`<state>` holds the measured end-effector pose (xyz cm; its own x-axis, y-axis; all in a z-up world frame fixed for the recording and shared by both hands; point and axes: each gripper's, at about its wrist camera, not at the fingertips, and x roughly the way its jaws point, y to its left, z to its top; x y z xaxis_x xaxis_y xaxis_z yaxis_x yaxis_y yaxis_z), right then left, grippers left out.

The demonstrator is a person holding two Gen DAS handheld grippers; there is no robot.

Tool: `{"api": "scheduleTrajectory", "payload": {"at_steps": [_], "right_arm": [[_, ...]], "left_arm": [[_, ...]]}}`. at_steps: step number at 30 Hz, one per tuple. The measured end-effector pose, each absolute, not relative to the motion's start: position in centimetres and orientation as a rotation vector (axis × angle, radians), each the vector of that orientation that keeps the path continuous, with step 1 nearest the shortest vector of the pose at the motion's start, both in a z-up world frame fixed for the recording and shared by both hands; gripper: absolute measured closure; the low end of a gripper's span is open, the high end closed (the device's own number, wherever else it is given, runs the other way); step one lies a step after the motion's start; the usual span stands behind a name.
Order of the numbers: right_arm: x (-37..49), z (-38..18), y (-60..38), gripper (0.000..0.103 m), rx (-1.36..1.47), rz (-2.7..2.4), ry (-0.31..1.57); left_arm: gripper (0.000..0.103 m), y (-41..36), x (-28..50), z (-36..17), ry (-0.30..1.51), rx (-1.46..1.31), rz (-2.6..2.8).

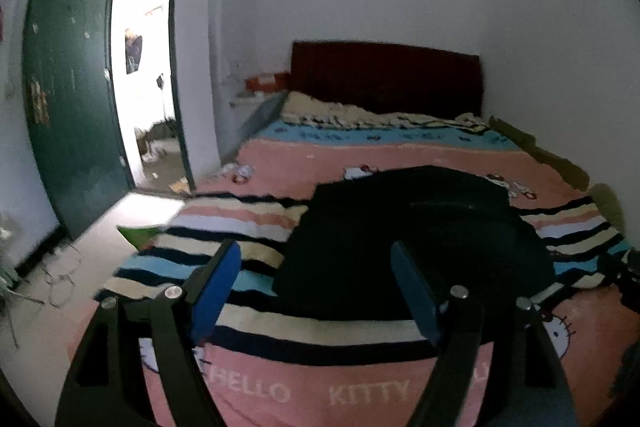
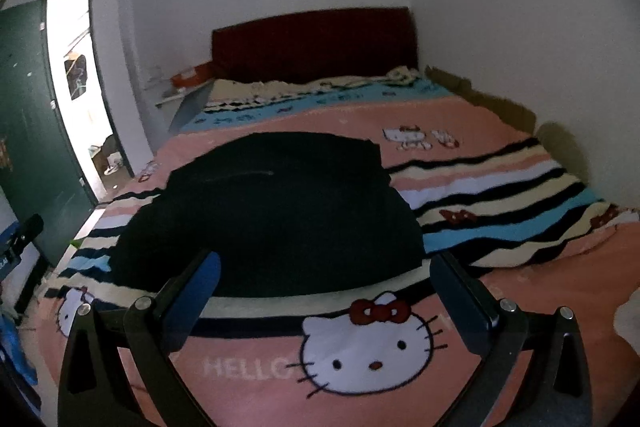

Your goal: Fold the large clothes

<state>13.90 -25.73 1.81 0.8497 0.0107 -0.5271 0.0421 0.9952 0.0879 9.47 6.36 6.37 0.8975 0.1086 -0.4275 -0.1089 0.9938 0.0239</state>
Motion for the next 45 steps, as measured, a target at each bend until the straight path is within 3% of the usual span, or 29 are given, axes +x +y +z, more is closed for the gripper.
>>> {"api": "scheduleTrajectory", "payload": {"at_steps": [21, 45], "right_arm": [[5.9, 4.6, -23.0, 0.001, 0.033, -0.014, 0.401], [5.5, 4.4, -24.8, 0.001, -0.021, -0.113, 0.336]], "left_arm": [[0.027, 5.2, 0.4, 10.4, 0.272, 0.007, 0.144], [0.027, 4.3, 1.9, 8.2, 0.321, 0.042, 0.111]]}}
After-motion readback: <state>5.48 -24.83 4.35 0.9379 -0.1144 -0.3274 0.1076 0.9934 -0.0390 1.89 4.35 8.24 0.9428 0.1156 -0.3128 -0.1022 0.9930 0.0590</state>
